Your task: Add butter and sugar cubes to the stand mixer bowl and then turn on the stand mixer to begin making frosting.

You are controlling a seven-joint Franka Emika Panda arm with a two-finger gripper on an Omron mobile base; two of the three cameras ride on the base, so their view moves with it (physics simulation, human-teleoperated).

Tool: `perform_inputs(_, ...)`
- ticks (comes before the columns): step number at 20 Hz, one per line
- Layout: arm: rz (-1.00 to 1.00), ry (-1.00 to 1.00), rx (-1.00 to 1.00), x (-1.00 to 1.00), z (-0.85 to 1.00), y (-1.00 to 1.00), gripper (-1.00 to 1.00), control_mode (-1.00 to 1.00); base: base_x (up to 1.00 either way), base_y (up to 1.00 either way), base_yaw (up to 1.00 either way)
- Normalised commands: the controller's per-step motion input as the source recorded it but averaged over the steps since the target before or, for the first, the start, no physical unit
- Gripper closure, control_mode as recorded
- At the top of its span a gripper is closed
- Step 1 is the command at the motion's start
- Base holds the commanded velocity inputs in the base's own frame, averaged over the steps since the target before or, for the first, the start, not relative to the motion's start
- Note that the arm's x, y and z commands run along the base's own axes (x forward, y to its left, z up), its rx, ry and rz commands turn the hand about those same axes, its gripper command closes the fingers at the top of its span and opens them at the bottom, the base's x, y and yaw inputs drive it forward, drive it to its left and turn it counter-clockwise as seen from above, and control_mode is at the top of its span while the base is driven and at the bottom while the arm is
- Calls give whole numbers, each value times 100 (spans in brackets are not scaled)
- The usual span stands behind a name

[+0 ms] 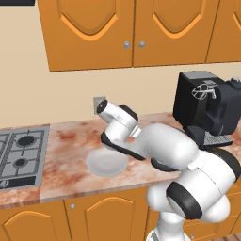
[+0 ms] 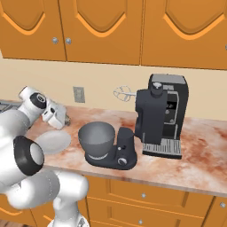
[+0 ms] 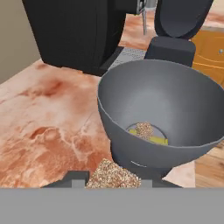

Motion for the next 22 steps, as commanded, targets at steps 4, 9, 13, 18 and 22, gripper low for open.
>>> perform_inputs(4,16,0,0,-19,54,-21,100,-100,0,0,0)
perform_inputs(9,18,0,1,-8,3,-49,100,-100,0,0,0)
perform_inputs(13,17,0,8,0,0,-67,100,-100,0,0,0)
perform_inputs(18,16,0,18,0,0,-68,100,-100,0,0,0)
perform_inputs(22,13,7,22,0,4,-38,100,-100,0,0,0)
